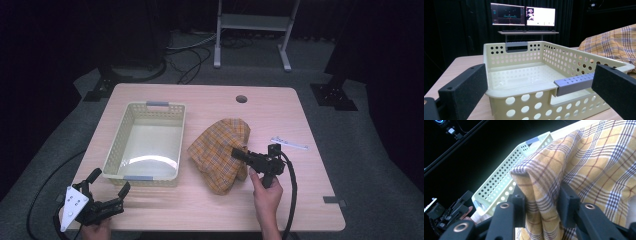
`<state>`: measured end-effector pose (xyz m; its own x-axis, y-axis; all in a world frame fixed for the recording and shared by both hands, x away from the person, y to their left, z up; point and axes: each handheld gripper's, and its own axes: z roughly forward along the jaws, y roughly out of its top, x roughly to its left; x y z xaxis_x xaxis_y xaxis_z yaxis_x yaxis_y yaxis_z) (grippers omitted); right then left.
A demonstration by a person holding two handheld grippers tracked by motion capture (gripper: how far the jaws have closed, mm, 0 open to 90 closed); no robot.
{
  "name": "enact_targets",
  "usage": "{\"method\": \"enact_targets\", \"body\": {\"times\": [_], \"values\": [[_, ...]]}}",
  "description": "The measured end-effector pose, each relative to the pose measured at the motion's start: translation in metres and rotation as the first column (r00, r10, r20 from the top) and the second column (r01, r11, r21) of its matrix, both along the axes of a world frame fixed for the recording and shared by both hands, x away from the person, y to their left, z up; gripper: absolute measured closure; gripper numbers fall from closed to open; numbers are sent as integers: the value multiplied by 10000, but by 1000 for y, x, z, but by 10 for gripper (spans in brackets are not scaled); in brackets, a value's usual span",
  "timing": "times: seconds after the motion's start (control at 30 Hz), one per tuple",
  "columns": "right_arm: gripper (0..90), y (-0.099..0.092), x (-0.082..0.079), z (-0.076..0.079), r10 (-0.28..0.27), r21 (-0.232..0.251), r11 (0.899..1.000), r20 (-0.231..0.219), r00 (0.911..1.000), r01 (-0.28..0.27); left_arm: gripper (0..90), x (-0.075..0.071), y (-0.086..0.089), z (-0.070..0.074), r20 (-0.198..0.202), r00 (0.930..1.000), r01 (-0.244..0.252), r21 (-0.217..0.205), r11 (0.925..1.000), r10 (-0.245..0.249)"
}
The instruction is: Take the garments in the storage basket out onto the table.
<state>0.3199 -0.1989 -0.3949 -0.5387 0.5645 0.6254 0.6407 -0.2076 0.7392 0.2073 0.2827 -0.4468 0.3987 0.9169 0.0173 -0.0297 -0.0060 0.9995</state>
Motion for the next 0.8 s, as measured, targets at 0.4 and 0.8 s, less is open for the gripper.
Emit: {"method": "enact_targets", "body": {"times": [0.4, 0.8], "values": [[508, -2, 0, -2, 36, 6, 10000, 11, 10000, -36, 1, 0, 0, 0, 4, 10000, 0, -12, 10000, 0], [389, 1, 0, -3, 159, -255, 9996, 28, 9999, -158, 1, 0, 0, 0, -2, 10000, 0, -4, 10000, 0]]}}
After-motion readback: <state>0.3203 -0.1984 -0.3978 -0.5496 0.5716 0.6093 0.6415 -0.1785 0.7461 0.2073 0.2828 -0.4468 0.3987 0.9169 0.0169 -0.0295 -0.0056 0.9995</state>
